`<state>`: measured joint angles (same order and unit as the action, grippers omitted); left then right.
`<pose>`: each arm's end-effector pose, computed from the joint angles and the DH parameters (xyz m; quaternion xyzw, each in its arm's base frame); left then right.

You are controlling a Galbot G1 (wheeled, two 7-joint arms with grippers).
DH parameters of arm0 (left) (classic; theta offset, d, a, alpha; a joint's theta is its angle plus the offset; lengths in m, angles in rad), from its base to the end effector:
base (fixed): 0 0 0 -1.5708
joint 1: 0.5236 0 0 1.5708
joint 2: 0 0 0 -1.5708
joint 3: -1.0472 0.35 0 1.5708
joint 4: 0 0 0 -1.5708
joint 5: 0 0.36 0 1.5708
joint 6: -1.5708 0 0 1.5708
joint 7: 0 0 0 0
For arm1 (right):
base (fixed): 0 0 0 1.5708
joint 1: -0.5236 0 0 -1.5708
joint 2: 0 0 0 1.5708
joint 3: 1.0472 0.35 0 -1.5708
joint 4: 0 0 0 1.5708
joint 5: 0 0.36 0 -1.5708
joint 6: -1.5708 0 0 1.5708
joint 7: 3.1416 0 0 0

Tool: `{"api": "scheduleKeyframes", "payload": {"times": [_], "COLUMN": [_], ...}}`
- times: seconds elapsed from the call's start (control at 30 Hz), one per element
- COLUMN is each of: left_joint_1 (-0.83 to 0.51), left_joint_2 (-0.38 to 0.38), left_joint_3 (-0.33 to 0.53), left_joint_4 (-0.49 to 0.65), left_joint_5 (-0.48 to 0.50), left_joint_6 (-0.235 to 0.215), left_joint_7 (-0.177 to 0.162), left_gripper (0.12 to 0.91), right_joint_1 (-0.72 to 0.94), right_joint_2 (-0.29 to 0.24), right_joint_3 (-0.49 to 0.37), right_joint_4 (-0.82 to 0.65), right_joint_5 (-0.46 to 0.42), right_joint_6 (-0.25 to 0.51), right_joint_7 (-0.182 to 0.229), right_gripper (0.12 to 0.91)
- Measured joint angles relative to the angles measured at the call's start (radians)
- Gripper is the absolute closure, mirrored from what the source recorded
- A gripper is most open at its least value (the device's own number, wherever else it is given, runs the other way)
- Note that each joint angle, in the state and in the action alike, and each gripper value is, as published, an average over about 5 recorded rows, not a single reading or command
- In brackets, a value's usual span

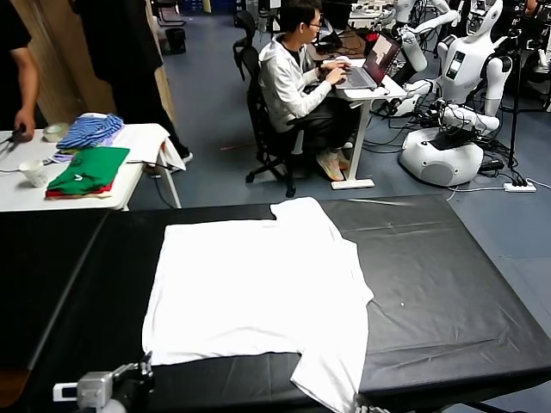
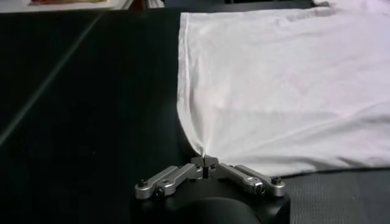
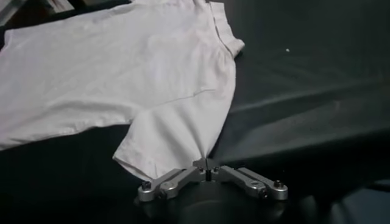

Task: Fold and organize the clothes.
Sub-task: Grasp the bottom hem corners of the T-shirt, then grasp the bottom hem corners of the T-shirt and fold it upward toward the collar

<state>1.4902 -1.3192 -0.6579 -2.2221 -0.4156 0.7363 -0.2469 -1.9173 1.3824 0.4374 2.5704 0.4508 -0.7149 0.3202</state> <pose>0.2057 0.0699 -0.2283 0.0669 -0.9629 0.0169 0.2610 0.0872 0.0076 -0.1801 0.0258 -0.9398 -0.0985 0.3262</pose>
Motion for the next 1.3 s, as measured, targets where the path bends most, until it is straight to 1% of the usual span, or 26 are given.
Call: {"api": "scheduleKeyframes", "payload": {"times": [0.17, 0.27, 0.37, 0.8, 1.0, 1.23, 1.3], "left_joint_1": [-0.035, -0.053, -0.071, -0.113, -0.128, -0.146, -0.151], "left_joint_2": [0.008, 0.013, 0.017, 0.022, 0.027, 0.035, 0.034], "left_joint_3": [0.005, 0.012, 0.017, 0.033, 0.035, 0.036, 0.037], "left_joint_4": [0.019, 0.032, 0.045, 0.094, 0.105, 0.1, 0.103], "left_joint_5": [-0.006, -0.007, -0.007, -0.002, -0.004, -0.024, -0.023], "left_joint_6": [0.0, 0.0, 0.0, 0.0, 0.0, 0.0, -0.01], "left_joint_7": [-0.001, -0.001, 0.0, 0.001, -0.001, -0.001, -0.005], "left_gripper": [0.883, 0.883, 0.883, 0.883, 0.883, 0.883, 0.883], "right_joint_1": [0.088, 0.141, 0.196, 0.43, 0.503, 0.569, 0.583], "right_joint_2": [-0.007, -0.001, 0.003, 0.015, 0.015, 0.015, 0.016], "right_joint_3": [0.048, 0.058, 0.061, 0.03, 0.027, 0.002, -0.006], "right_joint_4": [-0.01, -0.046, -0.089, -0.269, -0.328, -0.393, -0.41], "right_joint_5": [-0.008, -0.019, -0.02, -0.036, -0.037, -0.043, -0.048], "right_joint_6": [0.087, 0.135, 0.163, 0.19, 0.189, 0.184, 0.184], "right_joint_7": [-0.039, -0.057, -0.067, -0.077, -0.092, -0.093, -0.093], "right_gripper": [0.884, 0.884, 0.884, 0.884, 0.884, 0.884, 0.884]}}
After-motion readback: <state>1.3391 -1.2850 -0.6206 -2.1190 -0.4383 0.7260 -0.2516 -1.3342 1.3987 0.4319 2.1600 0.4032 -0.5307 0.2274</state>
